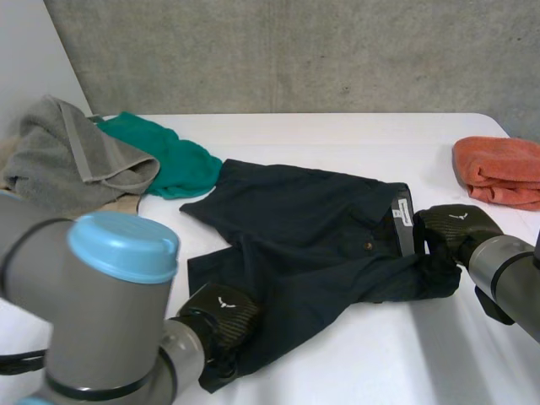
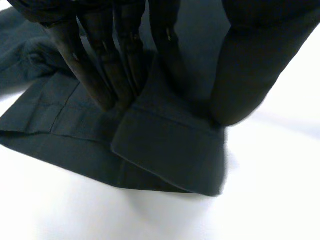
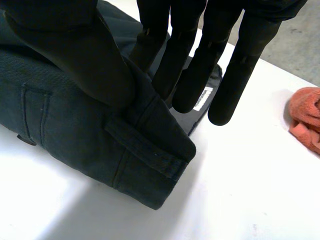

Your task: Fold the laundry.

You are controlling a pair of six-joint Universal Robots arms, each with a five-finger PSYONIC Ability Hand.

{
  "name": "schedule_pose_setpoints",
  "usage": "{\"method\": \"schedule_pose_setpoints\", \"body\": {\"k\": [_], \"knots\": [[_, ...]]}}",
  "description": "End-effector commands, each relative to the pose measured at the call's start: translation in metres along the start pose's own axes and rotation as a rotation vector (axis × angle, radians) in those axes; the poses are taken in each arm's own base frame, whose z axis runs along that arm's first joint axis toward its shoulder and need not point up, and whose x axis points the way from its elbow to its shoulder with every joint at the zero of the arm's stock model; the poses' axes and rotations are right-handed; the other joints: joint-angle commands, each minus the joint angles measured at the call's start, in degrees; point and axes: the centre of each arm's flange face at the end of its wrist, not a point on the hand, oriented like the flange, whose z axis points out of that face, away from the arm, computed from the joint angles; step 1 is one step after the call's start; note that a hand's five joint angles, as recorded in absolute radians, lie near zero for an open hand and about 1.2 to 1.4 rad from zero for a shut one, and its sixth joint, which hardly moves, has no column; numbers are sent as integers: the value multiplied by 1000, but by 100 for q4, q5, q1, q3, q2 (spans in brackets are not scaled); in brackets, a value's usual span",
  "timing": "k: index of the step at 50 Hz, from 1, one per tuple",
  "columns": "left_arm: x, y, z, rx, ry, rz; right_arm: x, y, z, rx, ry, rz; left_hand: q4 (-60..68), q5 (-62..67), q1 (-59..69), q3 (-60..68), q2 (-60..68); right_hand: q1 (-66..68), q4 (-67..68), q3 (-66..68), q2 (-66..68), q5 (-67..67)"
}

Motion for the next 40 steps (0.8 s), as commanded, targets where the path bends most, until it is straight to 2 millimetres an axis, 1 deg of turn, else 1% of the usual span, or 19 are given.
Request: {"method": "schedule_pose_setpoints", "body": {"k": [1,4,7,12,13,16,17,19,20,23,24,27,31,32,35,36,38,39,40], "knots": [[-1,1,20,10,-58,25,7,-3,-4,0,18,4,3592,3610,3355,3606,3535,1533,1140,1175,1243,1154],[2,1,19,25,-56,37,6,-3,-8,-11,5,-14,3592,3610,3355,3606,3535,1533,1140,1175,1243,1154],[1,1,17,23,-55,46,1,-2,-15,-33,-34,-89,3592,3610,3355,3606,3535,1533,1140,1175,1243,1154],[0,0,1,12,-23,82,-5,1,-35,-93,-132,-316,3592,3610,3355,3606,3535,1533,1140,1175,1243,1154],[1,2,-8,-5,1,114,-5,4,-42,-130,-168,-409,3592,3610,3355,3606,3535,1533,1140,1175,1243,1154],[2,6,-20,-42,40,166,-5,18,-57,-237,-255,-554,3592,3610,3355,3606,3535,1533,1140,1175,1243,1154],[2,8,-26,-67,59,200,-6,28,-68,-314,-331,-648,3592,3610,3355,3606,3535,1533,1140,1175,1243,1154],[0,9,-29,-82,67,222,-6,35,-76,-369,-401,-724,3592,3610,3355,3606,3535,1533,1140,1175,1243,1154],[-3,9,-30,-97,68,239,-5,38,-76,-374,-428,-779,3592,3610,3355,3606,3535,1533,1140,1175,1243,1154],[-10,6,-28,-99,48,252,-4,35,-68,-332,-382,-766,3592,3610,3355,3606,3535,1533,1140,1175,1243,1154],[-14,1,-25,-86,28,255,-4,32,-60,-305,-348,-731,3592,3610,3355,3606,3535,1533,1140,1175,1243,1154],[-21,-9,-18,-54,-6,261,-5,29,-48,-281,-313,-676,3592,3610,3355,3606,3535,1533,1140,1175,1243,1154],[-38,-32,2,19,-90,251,-9,23,-37,-253,-285,-599,3592,3610,3355,3606,3535,1533,1140,1175,1243,1154],[-48,-43,10,59,-125,241,-10,17,-31,-229,-268,-573,3592,3610,3355,3606,3535,1533,1140,1175,1243,1154],[-62,-61,23,134,-172,232,-7,6,-18,-160,-213,-528,3592,3610,3355,3606,3535,1533,1140,1175,1243,1154],[-71,-75,32,193,-205,238,-4,-3,-6,-105,-169,-494,3592,3610,3355,3606,3535,1533,1140,1175,1243,1154],[-80,-89,43,254,-242,252,0,-12,6,-49,-112,-462,3592,3610,3355,3606,3535,1533,1140,1175,1243,1154],[-90,-103,54,312,-286,264,3,-17,12,-18,-79,-447,3592,3610,3355,3606,3535,1533,1140,1175,1243,1154],[-96,-111,59,342,-311,272,6,-26,22,33,-23,-422,3592,3610,3355,3606,3535,1533,1140,1175,1243,1154]]}}
